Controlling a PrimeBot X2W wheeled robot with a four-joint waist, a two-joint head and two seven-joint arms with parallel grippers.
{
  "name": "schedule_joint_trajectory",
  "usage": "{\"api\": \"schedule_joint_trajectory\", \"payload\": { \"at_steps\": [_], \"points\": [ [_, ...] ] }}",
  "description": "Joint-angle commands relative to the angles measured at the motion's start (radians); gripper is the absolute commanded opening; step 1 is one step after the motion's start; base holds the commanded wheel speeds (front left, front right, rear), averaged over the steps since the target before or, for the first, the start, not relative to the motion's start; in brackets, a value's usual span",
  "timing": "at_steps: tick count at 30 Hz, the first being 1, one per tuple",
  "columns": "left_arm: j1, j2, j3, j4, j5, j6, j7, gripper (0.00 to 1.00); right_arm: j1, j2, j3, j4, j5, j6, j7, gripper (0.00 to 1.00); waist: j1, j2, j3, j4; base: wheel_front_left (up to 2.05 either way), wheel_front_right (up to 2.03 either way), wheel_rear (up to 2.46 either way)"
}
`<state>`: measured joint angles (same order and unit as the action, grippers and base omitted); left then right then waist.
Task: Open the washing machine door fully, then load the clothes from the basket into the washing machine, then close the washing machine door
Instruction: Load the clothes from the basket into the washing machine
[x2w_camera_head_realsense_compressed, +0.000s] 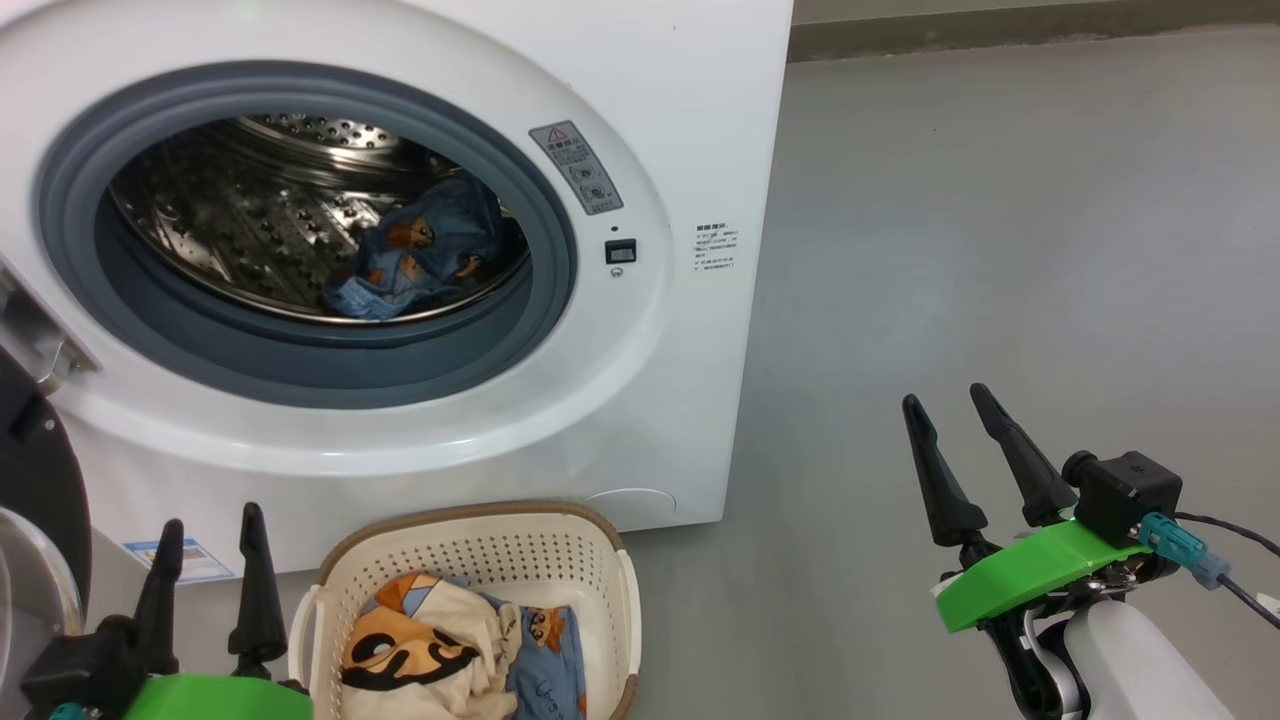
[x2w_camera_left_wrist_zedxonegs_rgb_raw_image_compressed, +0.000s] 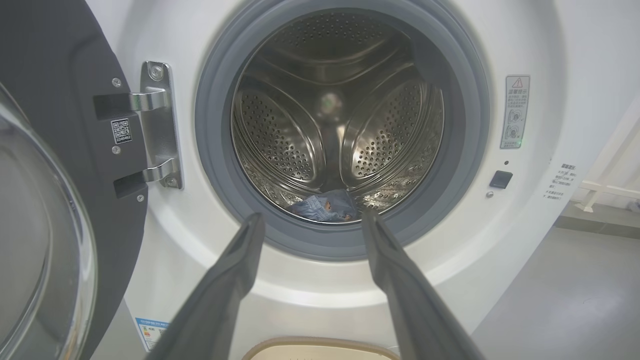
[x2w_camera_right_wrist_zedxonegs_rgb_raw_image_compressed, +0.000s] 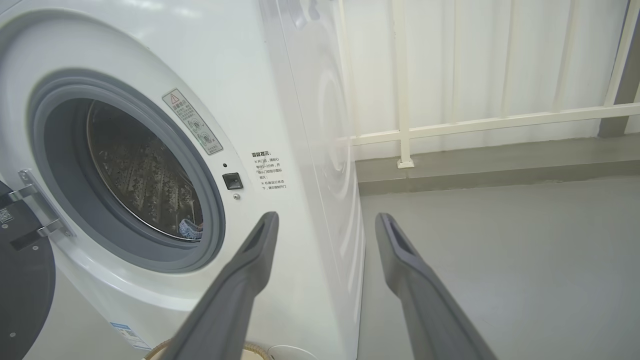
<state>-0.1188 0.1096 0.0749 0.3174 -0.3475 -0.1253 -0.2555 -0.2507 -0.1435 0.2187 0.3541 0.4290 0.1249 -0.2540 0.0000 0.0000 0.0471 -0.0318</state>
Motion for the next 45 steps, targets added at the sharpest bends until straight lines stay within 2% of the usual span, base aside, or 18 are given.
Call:
{"api": "schedule_joint_trajectory", "payload": {
  "at_steps": [1, 27, 37, 45],
  "points": [
    [-0.020, 0.019, 0.037, -0.028, 0.013, -0.001, -0.006, 1.00, 0.000, -0.005, 0.013, -0.022, -0.008, 0.006, -0.008, 1.00, 0.0000, 0.0000, 0.002, 0.000, 0.00, 0.00, 0.00],
    [-0.025, 0.012, 0.028, -0.006, 0.013, -0.005, -0.006, 1.00, -0.005, 0.007, 0.015, -0.020, -0.008, 0.006, -0.008, 1.00, 0.0000, 0.0000, 0.015, -0.011, 0.00, 0.00, 0.00],
    [-0.055, 0.029, -0.015, 0.095, -0.043, -0.005, 0.019, 1.00, -0.009, 0.017, 0.016, -0.022, -0.011, 0.006, -0.008, 1.00, 0.0000, 0.0000, 0.049, -0.028, 0.00, 0.00, 0.00],
    [-0.131, 0.082, -0.093, 0.207, -0.089, -0.005, 0.031, 1.00, -0.023, 0.039, -0.003, -0.038, -0.036, 0.006, -0.008, 1.00, 0.0000, 0.0000, 0.157, -0.057, 0.00, 0.00, 0.00]
  ]
}}
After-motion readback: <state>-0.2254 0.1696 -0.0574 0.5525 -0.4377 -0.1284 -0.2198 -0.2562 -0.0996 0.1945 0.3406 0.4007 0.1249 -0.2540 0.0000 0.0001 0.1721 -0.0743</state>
